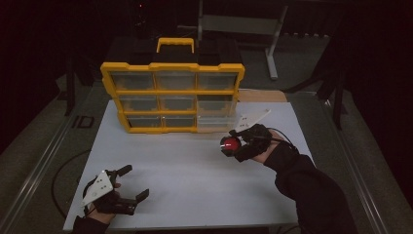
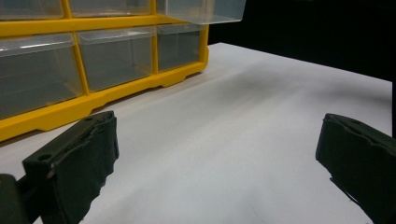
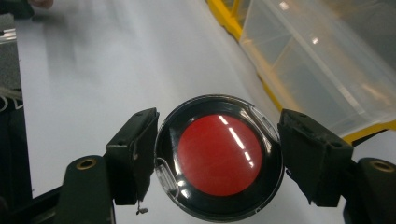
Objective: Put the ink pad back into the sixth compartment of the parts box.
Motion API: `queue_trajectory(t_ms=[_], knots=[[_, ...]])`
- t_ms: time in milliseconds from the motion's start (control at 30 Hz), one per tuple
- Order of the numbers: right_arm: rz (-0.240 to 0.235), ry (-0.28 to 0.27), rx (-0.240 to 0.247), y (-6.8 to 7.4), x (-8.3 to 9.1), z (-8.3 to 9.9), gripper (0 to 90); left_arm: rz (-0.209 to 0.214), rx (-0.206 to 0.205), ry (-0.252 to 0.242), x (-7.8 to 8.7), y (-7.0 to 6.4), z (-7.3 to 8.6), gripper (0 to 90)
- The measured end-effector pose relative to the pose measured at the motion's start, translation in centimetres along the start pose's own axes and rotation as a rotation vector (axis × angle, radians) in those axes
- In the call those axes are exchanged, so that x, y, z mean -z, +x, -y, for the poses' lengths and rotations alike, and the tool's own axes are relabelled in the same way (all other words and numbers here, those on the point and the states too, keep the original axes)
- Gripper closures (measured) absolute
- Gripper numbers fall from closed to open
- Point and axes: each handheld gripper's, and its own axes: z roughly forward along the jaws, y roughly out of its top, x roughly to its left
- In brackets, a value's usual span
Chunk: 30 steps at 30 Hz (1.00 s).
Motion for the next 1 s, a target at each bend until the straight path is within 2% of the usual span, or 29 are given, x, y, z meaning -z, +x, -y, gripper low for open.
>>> queue_trajectory(t_ms=[267, 1000], knots=[[0.024, -0.026, -0.005, -1.0, 0.8, -1.1, 30.2, 0.000, 0.000, 0.002, 0.0, 0.0, 0.0, 0.0], [0.057, -0.021, -0.028, -3.8, 1.5, -3.8, 30.2, 0.007, 0.004, 0.003, 0.0, 0.0, 0.1, 0.0]])
